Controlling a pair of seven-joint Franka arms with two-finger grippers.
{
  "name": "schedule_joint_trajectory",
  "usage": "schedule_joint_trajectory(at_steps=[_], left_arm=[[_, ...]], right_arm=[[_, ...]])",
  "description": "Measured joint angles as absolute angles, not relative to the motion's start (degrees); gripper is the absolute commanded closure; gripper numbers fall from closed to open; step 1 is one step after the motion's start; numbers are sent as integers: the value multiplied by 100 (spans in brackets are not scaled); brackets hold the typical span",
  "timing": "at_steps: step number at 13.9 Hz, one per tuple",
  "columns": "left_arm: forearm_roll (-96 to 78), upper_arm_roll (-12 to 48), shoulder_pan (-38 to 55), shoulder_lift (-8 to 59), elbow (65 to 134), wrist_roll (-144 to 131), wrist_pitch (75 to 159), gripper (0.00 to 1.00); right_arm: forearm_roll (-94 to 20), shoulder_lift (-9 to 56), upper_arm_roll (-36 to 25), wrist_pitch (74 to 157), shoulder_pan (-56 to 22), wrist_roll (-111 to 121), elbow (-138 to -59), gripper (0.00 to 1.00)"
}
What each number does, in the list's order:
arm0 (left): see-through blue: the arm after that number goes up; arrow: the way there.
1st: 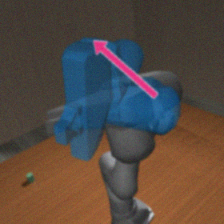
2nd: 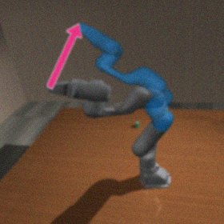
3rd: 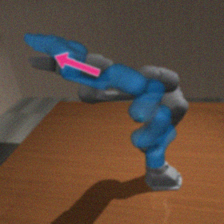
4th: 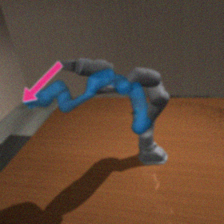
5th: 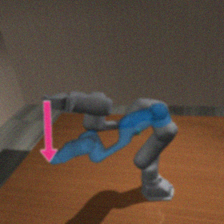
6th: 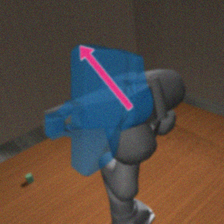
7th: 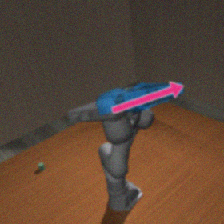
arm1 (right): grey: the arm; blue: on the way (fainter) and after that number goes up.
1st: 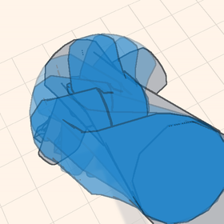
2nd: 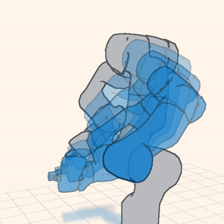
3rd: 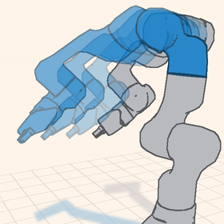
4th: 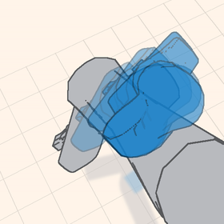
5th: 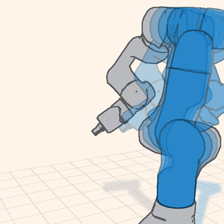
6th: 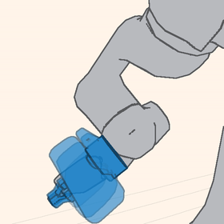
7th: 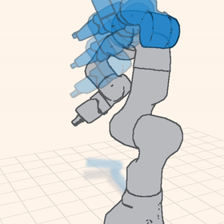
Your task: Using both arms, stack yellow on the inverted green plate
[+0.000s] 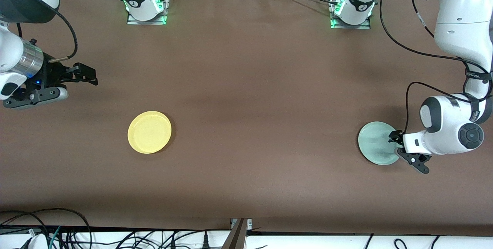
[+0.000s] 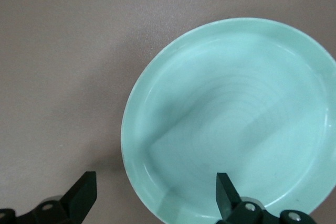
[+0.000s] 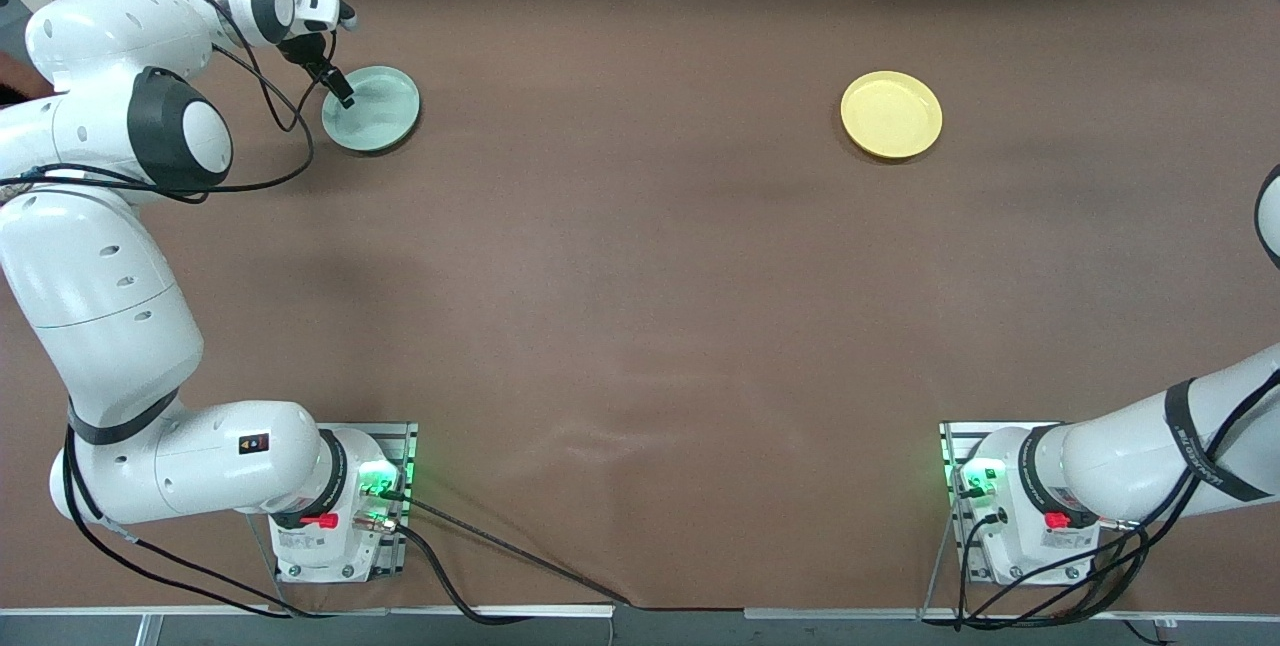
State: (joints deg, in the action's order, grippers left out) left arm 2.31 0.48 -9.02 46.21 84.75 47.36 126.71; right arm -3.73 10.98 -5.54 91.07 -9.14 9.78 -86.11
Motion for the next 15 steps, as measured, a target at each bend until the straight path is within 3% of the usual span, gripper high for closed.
schedule_joint_trajectory(at_steps=[1,4,15], left_arm=[[231,48,-910,4671,8474,4741,12734,20],[206,48,-934,4777,8467,4754,12860,100],[209,230,-799,4674,8126,5206,12879,100]], right_arm=[[-404,1118,-554,9125,-913,978,-8611,0],[-468,1156,-555,9178,-910,974,-8611,0],[-745,1217,-580,9455,-853,673,-8612,0]])
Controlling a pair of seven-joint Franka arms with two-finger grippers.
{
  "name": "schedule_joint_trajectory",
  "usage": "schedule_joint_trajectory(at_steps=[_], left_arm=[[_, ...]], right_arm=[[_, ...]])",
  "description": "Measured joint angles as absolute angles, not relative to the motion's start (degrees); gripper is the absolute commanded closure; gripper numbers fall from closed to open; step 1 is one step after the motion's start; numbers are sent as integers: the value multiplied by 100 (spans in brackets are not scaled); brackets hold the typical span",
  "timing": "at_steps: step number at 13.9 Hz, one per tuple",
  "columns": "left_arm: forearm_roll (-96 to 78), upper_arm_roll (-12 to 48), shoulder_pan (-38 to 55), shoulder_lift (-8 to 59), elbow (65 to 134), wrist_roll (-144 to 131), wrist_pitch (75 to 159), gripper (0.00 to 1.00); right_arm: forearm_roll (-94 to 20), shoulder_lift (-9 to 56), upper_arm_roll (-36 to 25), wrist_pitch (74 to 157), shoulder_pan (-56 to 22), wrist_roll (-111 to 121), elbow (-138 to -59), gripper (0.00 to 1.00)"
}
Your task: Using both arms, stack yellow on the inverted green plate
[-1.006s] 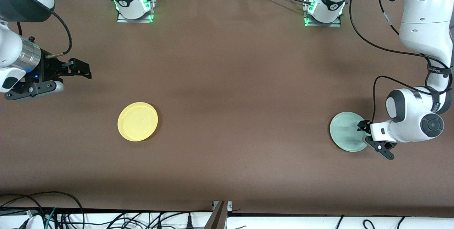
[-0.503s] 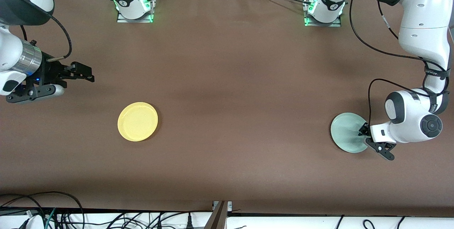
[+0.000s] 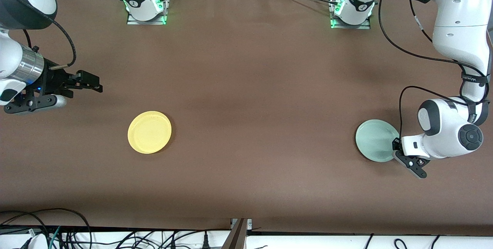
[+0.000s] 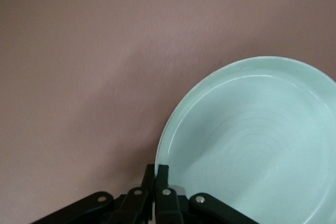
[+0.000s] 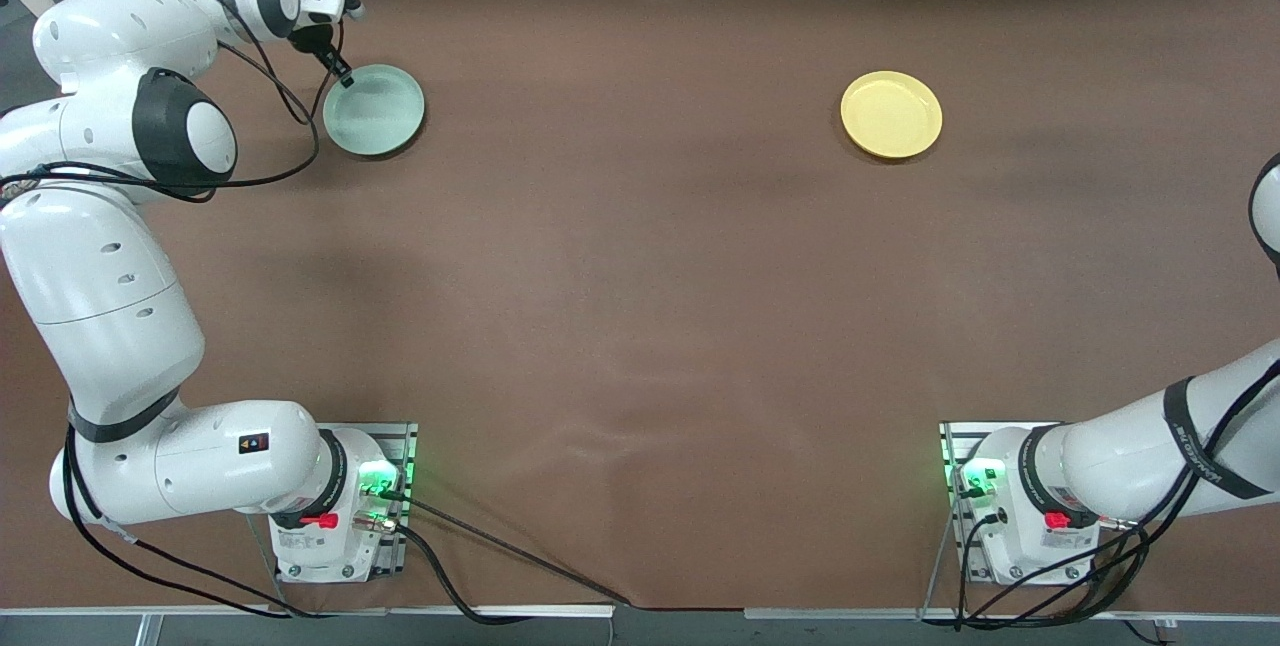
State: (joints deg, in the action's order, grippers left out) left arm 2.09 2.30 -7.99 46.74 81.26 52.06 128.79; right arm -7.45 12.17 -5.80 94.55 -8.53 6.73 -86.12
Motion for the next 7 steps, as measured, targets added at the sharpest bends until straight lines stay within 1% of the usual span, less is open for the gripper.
schedule_joint_trajectory(at_steps=[4,5,7], left_arm=[[1174,202,-145,4397,7973,4671,12797,100],[1649,183,75,4284,7952,4173,12666,100],[2448,188,581,3999,7932,3151,12095,100]], right_arm=[[-745,1215,-592,9496,-843,529,-8599,0],[-745,1214,-593,9498,-844,474,-8597,0],[-745,1212,-593,9499,-844,412,-8593,0]])
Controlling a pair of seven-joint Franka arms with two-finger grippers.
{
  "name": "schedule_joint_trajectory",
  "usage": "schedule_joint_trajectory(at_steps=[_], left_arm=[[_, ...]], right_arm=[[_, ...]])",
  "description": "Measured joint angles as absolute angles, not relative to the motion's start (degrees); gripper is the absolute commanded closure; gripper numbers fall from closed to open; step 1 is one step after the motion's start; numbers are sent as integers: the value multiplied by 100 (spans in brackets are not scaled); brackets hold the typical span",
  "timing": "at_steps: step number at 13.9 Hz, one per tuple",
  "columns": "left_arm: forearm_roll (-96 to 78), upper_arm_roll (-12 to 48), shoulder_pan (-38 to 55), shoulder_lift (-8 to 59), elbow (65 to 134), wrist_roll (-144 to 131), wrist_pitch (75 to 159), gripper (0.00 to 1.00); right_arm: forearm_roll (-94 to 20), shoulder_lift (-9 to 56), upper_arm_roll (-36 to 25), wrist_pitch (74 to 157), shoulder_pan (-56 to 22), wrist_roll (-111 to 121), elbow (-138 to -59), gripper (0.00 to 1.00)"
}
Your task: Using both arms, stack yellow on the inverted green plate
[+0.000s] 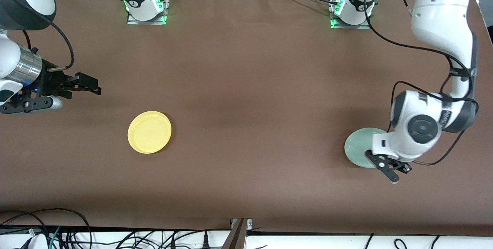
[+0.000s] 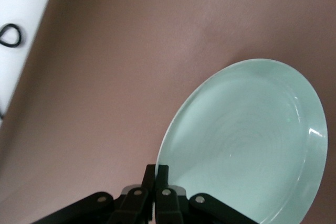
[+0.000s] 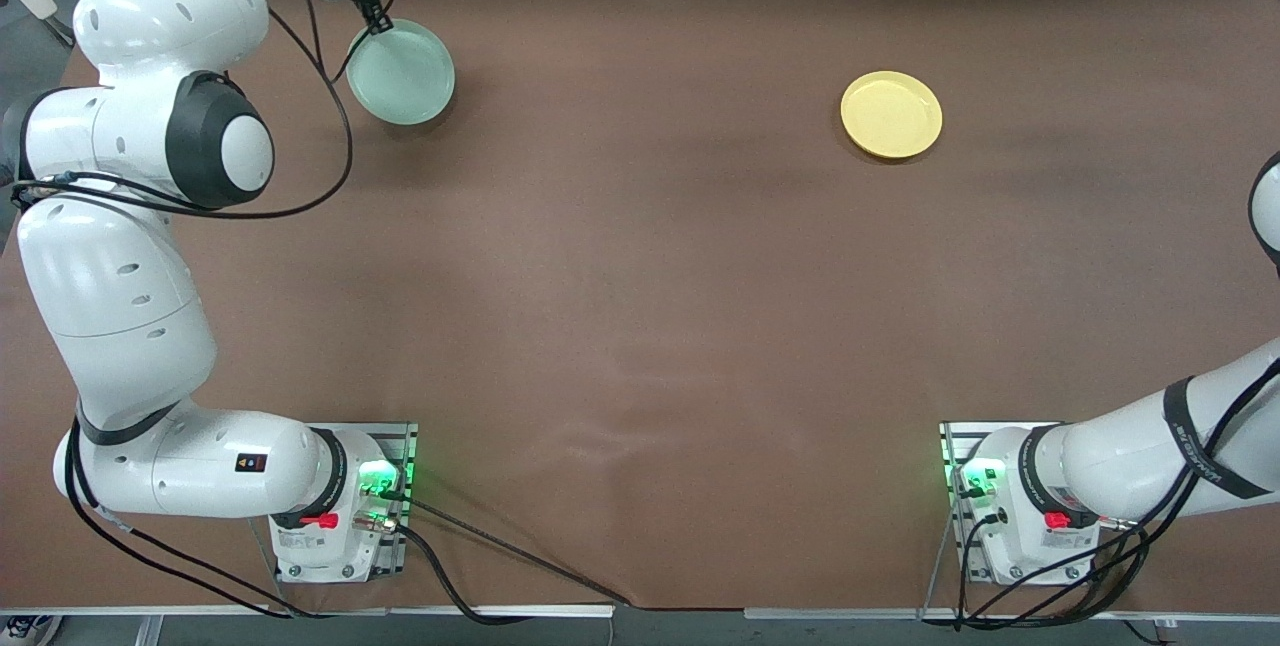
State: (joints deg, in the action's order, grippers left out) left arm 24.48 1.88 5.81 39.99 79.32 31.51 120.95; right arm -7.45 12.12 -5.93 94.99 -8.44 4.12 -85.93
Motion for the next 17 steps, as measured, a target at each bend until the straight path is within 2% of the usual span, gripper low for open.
schedule_joint_trajectory(at_steps=[5,8,14,17], left_arm=[[3360,143,2052,3726,7705,1094,10512,100],[4232,149,2909,3766,7668,-234,9905,100],[4948,41,4941,4451,7672,-2621,8657,100],[5090,-88,5300,4672,7664,-3146,8511,100]], right_arm=[[-743,1228,-598,9498,-839,-70,-8601,0],[-743,1323,-604,9440,-768,183,-8643,1],[-743,2083,-608,9770,-595,563,-8675,0],[-742,2638,-610,10434,-466,921,-8745,0]])
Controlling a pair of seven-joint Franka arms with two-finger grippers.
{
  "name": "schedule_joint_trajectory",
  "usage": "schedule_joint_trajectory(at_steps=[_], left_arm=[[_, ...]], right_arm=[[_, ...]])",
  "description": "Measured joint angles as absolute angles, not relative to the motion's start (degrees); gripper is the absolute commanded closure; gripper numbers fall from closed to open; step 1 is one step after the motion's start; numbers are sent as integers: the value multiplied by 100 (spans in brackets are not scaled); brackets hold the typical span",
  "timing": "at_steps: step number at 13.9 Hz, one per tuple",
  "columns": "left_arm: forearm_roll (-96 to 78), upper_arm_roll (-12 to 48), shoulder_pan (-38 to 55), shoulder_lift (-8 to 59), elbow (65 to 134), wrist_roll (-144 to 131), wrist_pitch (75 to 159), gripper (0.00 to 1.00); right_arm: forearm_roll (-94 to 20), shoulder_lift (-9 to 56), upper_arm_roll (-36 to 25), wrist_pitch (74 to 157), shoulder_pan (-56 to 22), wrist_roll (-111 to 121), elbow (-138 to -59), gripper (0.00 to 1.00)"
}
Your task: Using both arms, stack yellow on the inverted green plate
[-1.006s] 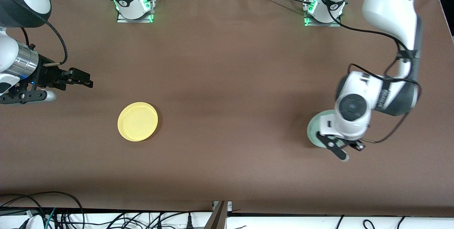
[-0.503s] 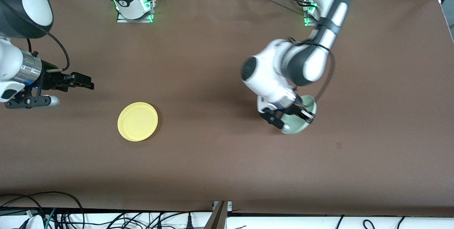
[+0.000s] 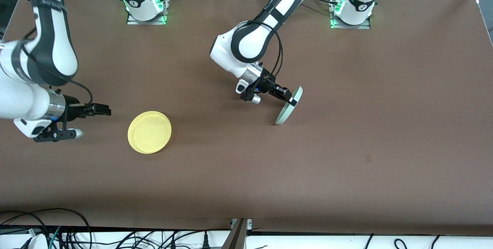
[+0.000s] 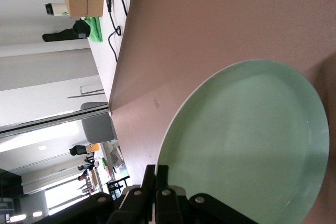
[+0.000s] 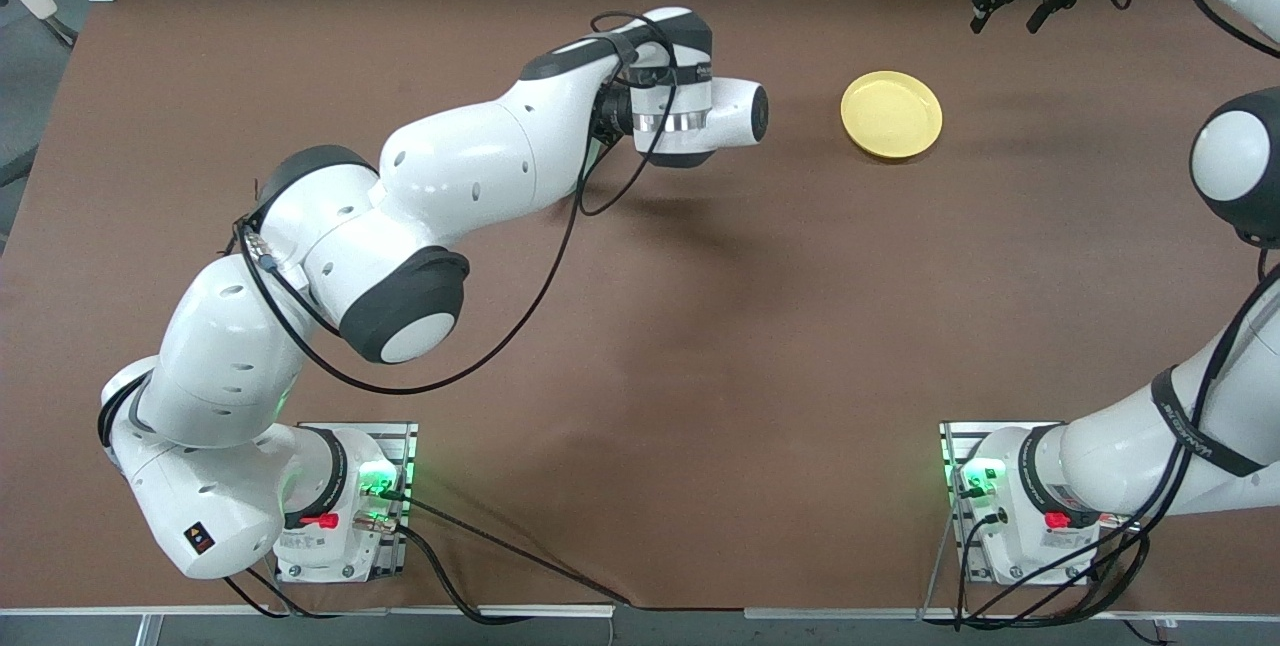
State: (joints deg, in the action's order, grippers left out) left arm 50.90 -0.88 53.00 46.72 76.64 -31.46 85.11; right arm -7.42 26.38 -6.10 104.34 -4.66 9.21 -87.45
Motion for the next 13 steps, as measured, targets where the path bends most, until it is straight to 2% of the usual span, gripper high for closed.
schedule_joint_trajectory(at_steps=[4,5,6,8,13], left_arm=[[5128,-137,5598,4763,7567,-3514,8306,100],[5122,-137,5658,4781,7533,-3598,8269,59],[5080,-137,5694,4784,7505,-3661,8256,1],[4709,-137,5701,4790,7336,-3778,8523,0],[2187,-162,5316,4807,6678,-3960,9850,0]], right_arm=[[-742,3718,-596,11812,-441,1063,-8829,0],[-742,3931,-594,12067,-458,1063,-8826,0],[-742,4084,-587,12227,-473,1063,-8822,0],[-742,4226,-574,12321,-519,1063,-8808,5],[-744,4287,-573,12318,-609,893,-8800,63]])
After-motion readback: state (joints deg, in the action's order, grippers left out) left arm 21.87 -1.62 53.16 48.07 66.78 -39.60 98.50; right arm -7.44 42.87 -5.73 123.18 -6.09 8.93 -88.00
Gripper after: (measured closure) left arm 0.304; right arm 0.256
